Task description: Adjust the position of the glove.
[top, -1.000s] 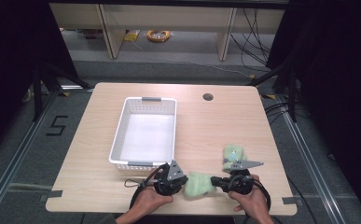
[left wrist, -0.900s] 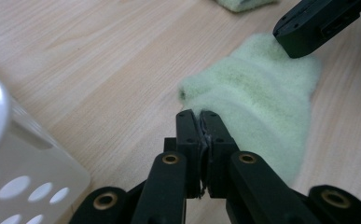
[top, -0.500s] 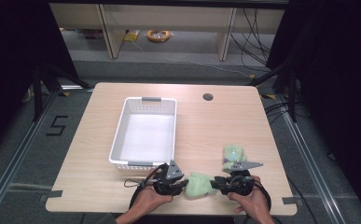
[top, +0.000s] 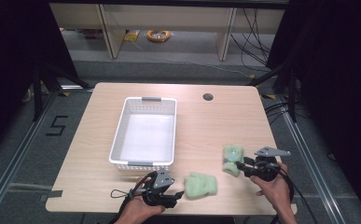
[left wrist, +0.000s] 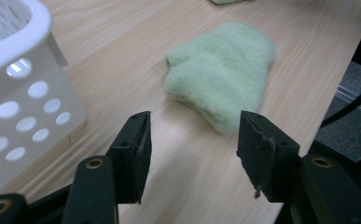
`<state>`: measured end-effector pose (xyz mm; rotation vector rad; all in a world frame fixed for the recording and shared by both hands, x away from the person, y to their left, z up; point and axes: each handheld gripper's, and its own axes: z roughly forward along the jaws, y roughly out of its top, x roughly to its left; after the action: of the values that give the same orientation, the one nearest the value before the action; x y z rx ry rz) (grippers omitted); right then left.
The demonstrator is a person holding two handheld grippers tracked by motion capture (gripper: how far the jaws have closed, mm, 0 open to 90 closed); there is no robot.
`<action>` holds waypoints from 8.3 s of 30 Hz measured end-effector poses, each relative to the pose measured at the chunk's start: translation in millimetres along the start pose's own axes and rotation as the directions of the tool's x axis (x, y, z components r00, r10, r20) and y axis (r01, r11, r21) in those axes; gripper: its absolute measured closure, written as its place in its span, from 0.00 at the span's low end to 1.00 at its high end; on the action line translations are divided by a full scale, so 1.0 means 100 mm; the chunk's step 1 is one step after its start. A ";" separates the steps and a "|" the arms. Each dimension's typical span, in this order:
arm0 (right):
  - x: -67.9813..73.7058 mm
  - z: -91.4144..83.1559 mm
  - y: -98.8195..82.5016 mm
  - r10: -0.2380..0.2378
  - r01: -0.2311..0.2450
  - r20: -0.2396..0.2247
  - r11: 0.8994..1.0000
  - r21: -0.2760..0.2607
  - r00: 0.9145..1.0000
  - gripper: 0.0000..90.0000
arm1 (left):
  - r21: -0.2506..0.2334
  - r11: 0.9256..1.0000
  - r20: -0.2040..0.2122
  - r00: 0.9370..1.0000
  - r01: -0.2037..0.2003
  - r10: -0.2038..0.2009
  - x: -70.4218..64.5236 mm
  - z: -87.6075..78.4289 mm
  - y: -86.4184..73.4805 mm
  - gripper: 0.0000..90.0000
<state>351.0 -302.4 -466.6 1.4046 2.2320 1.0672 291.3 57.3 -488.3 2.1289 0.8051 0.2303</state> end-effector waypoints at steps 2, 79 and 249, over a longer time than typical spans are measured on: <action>-0.04 0.04 0.03 -0.007 0.007 0.016 1.000 0.011 1.000 0.64 | 0.001 1.000 0.006 1.000 -0.009 0.009 0.00 -0.03 -0.02 0.45; 1.07 0.29 0.19 -0.451 0.481 -0.408 0.876 -0.033 0.794 0.94 | 0.001 0.998 -0.013 0.998 0.068 -0.068 0.15 -0.12 -0.11 0.43; 0.72 0.47 -0.13 0.027 0.028 -0.270 0.980 0.199 0.962 0.51 | 0.026 0.963 0.082 0.960 0.268 -0.269 0.02 0.30 0.08 0.55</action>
<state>336.0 -223.4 -498.3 1.4075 2.5999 1.1197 309.3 35.6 -502.0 2.0011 1.0353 -0.0095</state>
